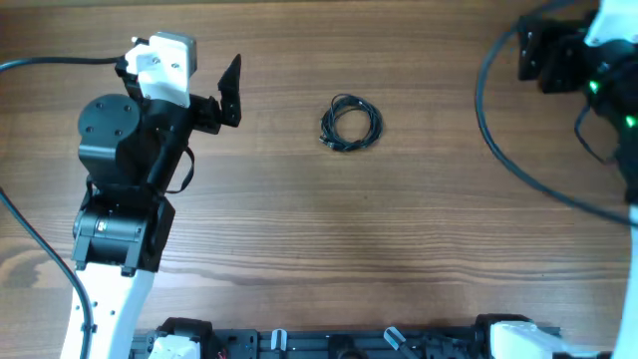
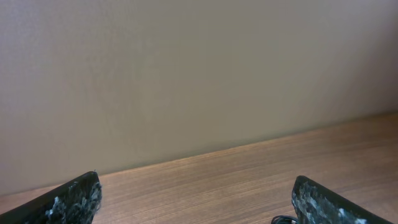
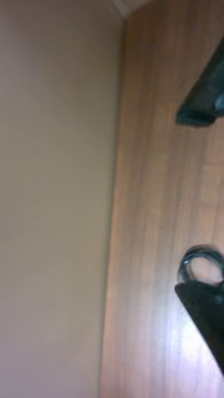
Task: Untangle cables
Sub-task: 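Raise both arms and move grippers forward toward the black cable coil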
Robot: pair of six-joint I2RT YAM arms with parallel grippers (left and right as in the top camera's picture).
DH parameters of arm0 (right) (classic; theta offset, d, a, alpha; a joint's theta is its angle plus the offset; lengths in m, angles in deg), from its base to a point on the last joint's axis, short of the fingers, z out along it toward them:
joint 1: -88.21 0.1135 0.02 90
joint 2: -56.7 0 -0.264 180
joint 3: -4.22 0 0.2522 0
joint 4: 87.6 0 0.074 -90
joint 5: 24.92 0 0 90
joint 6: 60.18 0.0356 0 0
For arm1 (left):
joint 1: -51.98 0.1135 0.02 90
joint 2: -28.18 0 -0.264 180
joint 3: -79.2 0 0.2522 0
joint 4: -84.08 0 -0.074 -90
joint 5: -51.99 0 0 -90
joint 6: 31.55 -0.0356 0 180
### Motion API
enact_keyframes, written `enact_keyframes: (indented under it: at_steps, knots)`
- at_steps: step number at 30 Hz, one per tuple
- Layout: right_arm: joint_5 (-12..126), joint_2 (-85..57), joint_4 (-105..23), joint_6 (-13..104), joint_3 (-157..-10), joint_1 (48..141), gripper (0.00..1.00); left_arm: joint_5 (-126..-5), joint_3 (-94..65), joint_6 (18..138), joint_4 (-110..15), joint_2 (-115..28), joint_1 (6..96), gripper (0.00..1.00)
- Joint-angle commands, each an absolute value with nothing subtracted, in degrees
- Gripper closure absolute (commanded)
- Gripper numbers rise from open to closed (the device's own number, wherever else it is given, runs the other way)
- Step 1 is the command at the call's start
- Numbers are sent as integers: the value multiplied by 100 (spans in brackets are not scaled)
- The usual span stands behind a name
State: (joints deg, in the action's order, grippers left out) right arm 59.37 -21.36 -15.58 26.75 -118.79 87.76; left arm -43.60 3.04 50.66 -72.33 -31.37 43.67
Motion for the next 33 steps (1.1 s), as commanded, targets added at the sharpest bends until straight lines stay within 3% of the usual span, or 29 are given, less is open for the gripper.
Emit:
enact_keyframes:
  at_steps: [1, 2, 3, 4, 5, 6, 7, 13, 19, 28, 33]
  knots:
    - [5707, -2409, -1595, 2371, -12004, 8759, 73, -4285, 357, 5125, -7237, -3078, 4345, 0]
    - [5709, -2449, -1599, 2367, -12004, 8759, 64, -4285, 357, 5125, -7235, -3076, 4345, 0]
    - [5718, -2479, -1617, 2360, -12004, 8759, 0, -4285, 357, 5125, -7237, -3072, 4345, 0]
    - [5753, -2486, -1682, 2338, -12004, 8759, 1, -4285, 357, 5125, -7237, -3067, 4345, 0]
    - [5773, -2490, -1846, 2262, -12004, 8759, 21, -4285, 357, 5125, -7242, -3063, 4345, 0]
    - [5766, -2490, -2126, 2253, -12004, 8759, 21, -4303, 357, 5127, -7255, -3063, 4345, 0]
    - [5751, -2490, -2535, 2249, -12004, 8759, 0, -4329, 357, 5127, -7255, -3063, 4345, 0]
    - [6175, -2921, -4965, 2229, -12004, 8759, 0, -4277, 357, 5125, -7248, -3061, 4345, 0]
    - [7150, -3161, -4565, 2231, -11375, 8785, 1, -4220, 357, 5117, -7253, -3074, 4347, 0]
    - [7368, -2025, -5286, 2395, -8924, 9047, 0, -4075, 357, 4819, -7237, -3087, 4347, 0]
    - [7482, -1338, -5444, 2546, -8374, 9122, 0, -4014, 374, 4872, -7216, -3249, 4347, 0]
